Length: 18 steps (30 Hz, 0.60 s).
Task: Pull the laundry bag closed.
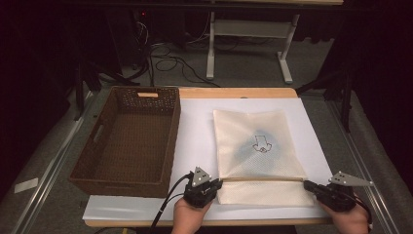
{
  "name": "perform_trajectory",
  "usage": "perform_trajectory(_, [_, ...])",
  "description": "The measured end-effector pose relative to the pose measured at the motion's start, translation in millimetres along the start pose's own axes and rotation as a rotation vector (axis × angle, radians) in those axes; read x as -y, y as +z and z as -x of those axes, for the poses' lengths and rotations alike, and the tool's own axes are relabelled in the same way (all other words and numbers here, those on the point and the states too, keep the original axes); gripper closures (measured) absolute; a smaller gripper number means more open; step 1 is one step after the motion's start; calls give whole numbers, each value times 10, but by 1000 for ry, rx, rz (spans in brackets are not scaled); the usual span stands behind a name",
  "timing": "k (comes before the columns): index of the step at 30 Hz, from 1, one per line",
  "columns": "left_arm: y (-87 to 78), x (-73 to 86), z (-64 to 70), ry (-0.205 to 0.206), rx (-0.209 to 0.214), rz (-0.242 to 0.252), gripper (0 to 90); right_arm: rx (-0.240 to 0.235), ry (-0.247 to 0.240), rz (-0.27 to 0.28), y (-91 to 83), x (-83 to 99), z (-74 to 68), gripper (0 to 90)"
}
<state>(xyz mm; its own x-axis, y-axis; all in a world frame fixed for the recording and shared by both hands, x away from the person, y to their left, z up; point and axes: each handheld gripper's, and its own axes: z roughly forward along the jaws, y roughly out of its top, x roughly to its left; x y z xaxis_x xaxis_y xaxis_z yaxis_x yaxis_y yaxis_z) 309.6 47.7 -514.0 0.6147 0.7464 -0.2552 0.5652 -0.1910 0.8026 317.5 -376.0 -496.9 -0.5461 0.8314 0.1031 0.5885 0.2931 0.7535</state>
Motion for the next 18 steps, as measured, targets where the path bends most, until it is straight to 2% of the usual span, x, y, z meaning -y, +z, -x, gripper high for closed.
perform_trajectory(4, [42,51,32,65,-50,-27,819,10,0,-15,43,13,-25,873])
perform_trajectory(7, [32,58,33,60,-59,-26,778,22,-22,-1,52,6,-33,850])
perform_trajectory(9, [10,54,34,67,-74,-21,709,22,-7,12,33,-4,-36,817])
perform_trajectory(12, [-69,34,23,84,-103,13,568,17,0,53,-11,-28,-51,757])
perform_trajectory(13, [-90,28,22,91,-116,23,521,17,-8,83,-34,-45,-72,713])
perform_trajectory(18, [-241,-26,4,129,-177,88,405,22,-38,155,-72,-98,-178,555])
